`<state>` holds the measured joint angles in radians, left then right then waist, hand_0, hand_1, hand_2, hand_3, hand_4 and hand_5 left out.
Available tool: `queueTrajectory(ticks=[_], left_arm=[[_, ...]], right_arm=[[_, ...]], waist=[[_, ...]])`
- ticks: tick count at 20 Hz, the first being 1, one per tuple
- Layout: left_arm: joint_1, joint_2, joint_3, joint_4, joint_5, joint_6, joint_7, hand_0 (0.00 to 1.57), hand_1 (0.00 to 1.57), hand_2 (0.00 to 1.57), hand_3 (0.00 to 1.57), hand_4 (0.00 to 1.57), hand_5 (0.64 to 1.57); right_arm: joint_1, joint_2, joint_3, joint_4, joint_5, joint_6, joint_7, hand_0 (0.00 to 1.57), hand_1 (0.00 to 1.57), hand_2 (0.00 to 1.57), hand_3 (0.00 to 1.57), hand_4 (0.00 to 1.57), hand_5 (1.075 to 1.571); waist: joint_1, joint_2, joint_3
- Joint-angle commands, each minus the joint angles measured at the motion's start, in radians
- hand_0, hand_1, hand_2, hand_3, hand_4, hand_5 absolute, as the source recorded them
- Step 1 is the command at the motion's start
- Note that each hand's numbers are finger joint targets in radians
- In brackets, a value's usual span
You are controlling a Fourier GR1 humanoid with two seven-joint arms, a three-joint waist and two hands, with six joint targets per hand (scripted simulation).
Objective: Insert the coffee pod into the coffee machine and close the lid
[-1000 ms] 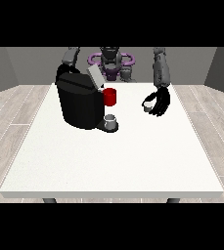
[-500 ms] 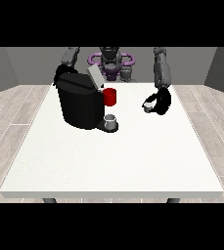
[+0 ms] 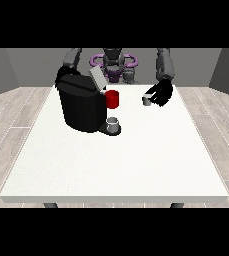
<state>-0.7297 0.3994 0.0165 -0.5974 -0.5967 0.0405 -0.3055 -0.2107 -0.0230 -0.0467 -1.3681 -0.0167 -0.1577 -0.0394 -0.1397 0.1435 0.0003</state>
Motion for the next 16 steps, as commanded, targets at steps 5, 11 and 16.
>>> queueTrajectory(ticks=[5, 11, 16], left_arm=[[-0.125, 0.010, 0.004, -0.051, 0.006, -0.123, 0.045, 1.23, 1.23, 1.32, 1.29, 0.57, 1.571], [-0.179, 0.017, 0.018, -0.082, 0.000, -0.163, 0.084, 1.25, 1.25, 1.33, 1.29, 0.57, 1.571], [-0.242, 0.061, 0.048, -0.079, -0.001, -0.183, 0.089, 1.26, 1.26, 1.33, 1.28, 0.54, 1.571]], right_arm=[[-0.025, -0.025, -0.008, 0.065, -0.007, 0.031, 0.004, 0.00, 0.00, 0.00, 0.00, 0.49, 1.571], [-0.061, -0.012, -0.009, 0.103, -0.002, 0.020, -0.035, 0.00, 0.00, 0.00, 0.00, 0.41, 1.571], [-0.052, 0.014, 0.012, 0.083, -0.014, 0.037, -0.066, 0.00, 0.00, 0.00, 0.00, 0.49, 1.571]], waist=[[-0.020, -0.022, -0.0001], [-0.011, -0.025, -0.0001], [-0.059, -0.007, -0.0002]])
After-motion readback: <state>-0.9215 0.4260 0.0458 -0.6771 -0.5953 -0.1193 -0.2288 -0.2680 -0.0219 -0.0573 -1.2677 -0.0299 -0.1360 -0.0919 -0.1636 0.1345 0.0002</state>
